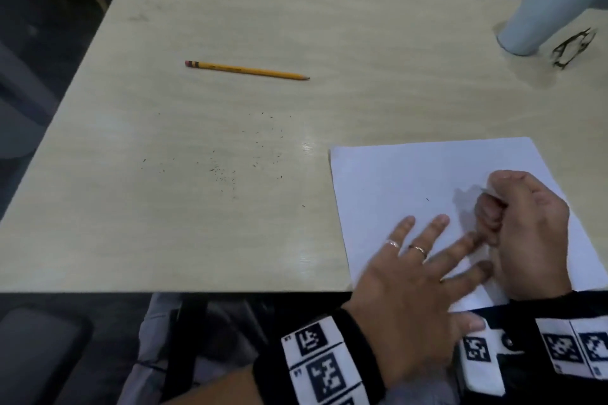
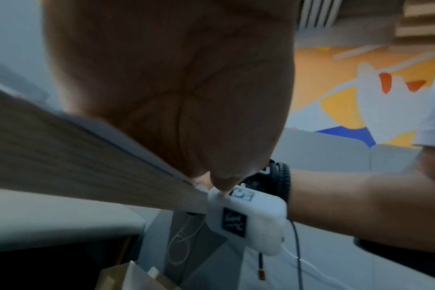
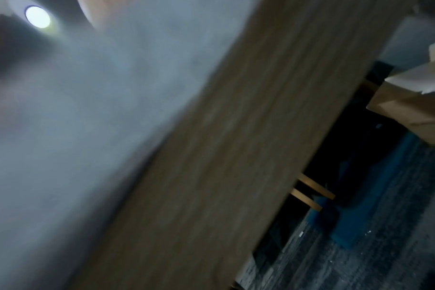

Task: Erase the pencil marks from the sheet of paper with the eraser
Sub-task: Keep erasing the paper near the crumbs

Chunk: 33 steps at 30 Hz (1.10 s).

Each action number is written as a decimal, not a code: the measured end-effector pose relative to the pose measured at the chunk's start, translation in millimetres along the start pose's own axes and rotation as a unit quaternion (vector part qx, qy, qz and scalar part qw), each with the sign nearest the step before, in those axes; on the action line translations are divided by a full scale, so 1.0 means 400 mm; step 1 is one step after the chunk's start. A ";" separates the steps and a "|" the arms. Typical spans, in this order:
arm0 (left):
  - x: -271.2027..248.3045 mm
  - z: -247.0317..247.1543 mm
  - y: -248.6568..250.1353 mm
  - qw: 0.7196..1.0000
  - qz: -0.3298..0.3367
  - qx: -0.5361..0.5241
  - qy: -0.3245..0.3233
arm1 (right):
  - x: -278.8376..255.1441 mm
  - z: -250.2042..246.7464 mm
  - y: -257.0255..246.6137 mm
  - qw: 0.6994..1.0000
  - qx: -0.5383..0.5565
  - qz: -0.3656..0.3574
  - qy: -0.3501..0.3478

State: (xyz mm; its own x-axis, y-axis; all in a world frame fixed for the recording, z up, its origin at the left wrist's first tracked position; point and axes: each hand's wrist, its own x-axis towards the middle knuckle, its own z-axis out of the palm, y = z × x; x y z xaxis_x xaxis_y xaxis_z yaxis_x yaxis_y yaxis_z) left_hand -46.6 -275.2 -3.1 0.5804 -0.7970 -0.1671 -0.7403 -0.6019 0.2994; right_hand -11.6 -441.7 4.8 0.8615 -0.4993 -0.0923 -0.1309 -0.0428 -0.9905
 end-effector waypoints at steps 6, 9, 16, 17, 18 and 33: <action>-0.080 -0.074 -0.146 0.946 -0.311 0.075 -0.055 | 0.016 -0.003 0.002 0.999 0.042 0.023 0.000; -0.066 -0.119 -0.132 0.941 -0.323 0.073 -0.069 | 0.019 -0.004 -0.003 0.998 0.051 0.033 -0.005; 0.010 -0.072 -0.045 0.989 -0.046 0.042 -0.133 | 0.018 -0.015 -0.006 0.998 0.049 0.030 -0.029; 0.001 -0.076 -0.074 0.987 -0.085 0.047 -0.130 | 0.018 -0.015 -0.005 0.998 0.045 0.030 -0.029; -0.012 -0.085 -0.110 0.980 -0.140 0.056 -0.129 | 0.018 -0.014 -0.002 0.998 0.043 0.030 -0.028; 0.103 -0.111 -0.123 0.983 -0.068 0.055 -0.164 | 0.017 -0.013 -0.024 0.994 0.097 0.050 -0.015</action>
State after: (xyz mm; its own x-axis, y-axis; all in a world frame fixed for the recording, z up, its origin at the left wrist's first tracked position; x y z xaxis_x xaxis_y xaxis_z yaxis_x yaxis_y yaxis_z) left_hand 28.7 -276.1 17.1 0.5491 -0.6711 -0.4981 -0.7059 -0.6915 0.1535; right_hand -7.1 -449.3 14.0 0.8639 -0.4657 -0.1916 -0.1219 0.1758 -0.9768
